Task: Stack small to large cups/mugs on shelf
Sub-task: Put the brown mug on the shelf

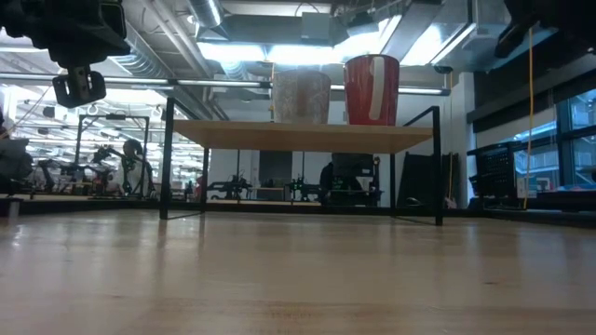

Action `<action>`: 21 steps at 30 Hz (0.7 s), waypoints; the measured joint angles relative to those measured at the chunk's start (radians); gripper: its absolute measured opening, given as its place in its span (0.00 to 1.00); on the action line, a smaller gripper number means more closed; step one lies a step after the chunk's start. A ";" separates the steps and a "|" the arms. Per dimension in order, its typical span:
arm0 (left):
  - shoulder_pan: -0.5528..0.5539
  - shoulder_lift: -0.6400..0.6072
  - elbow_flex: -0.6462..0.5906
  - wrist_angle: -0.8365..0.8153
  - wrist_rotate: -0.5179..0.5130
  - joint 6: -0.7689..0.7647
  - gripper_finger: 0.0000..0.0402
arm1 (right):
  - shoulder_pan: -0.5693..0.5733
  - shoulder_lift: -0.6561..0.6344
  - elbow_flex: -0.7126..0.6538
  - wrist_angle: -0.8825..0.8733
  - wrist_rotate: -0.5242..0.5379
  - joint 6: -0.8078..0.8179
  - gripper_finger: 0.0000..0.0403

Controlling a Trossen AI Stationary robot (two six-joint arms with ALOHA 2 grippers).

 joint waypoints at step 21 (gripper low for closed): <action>0.000 0.000 0.000 -0.001 -0.026 0.027 0.00 | 0.000 -0.103 -0.145 0.090 0.049 0.025 0.17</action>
